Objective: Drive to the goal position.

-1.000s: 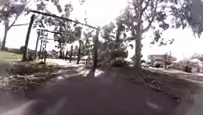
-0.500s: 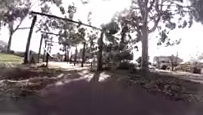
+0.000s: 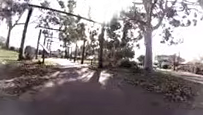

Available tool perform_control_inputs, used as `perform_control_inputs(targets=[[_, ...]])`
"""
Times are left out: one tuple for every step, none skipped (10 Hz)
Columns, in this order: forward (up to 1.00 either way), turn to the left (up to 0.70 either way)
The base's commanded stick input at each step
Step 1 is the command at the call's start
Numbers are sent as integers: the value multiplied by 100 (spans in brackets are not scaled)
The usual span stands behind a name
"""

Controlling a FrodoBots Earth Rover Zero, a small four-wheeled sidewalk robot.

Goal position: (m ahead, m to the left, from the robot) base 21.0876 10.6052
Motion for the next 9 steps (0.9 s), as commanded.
perform_control_inputs(targets=[[100,0],[100,0],[100,0],[100,0],[100,0],[100,0],[100,40],[100,40],[100,40]])
